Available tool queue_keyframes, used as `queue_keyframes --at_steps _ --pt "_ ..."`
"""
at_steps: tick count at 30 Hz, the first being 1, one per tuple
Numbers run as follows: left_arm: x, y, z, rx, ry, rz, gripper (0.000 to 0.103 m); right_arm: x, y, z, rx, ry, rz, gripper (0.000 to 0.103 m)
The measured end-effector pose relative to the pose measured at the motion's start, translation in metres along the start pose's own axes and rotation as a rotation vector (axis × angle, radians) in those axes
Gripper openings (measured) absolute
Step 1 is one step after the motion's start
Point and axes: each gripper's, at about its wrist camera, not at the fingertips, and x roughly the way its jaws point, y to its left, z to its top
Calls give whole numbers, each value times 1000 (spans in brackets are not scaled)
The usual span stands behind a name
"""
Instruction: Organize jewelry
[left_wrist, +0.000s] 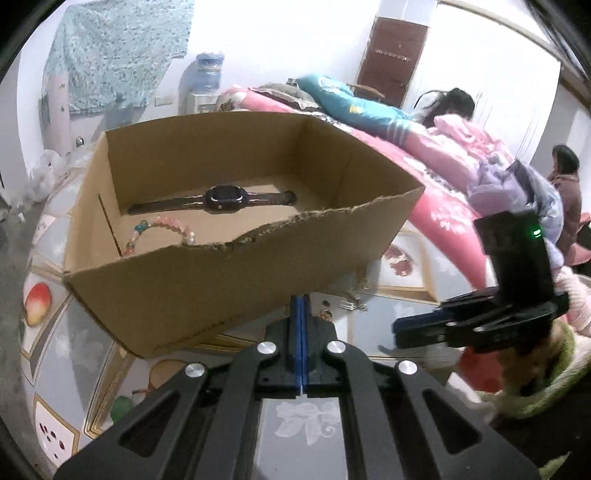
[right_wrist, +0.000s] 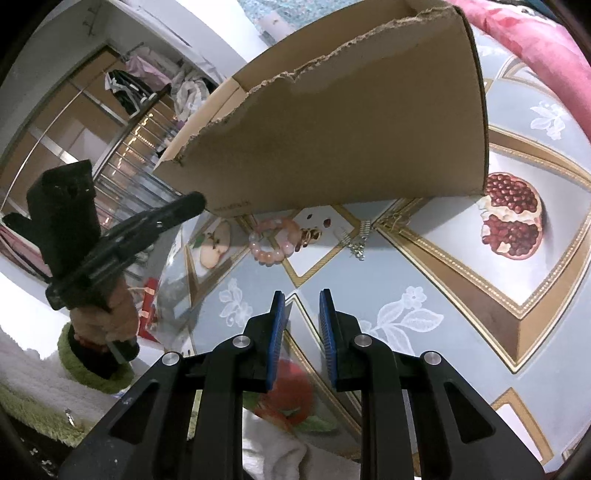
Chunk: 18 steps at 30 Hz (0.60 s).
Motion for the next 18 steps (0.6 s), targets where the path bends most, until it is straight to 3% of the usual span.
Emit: queue_keyframes --at_steps 3,5,7,9,11,14,16,18 --pt "10 -11 -3 50 41 34 1 0 -3 1 1 7 5 21" --pt "19 -19 -7 95 79 40 10 -2 -4 2 -1 9 6 21" --pt "30 -30 -8 152 106 47 31 -4 -5 2 -1 8 6 21" --pt "42 -40 -11 205 135 68 38 -6 -6 1 3 4 5 21" --pt "58 -49 -15 271 187 115 38 -9 -8 0 14 0 6 21" --pt "70 -49 -20 285 224 144 37 -12 -11 -3 24 -5 6 21" --pt "71 -48 -21 269 227 134 14 -14 -12 -4 27 -10 8 21" --pt "70 -47 -20 262 236 128 10 -16 -15 -4 31 -16 15 21"
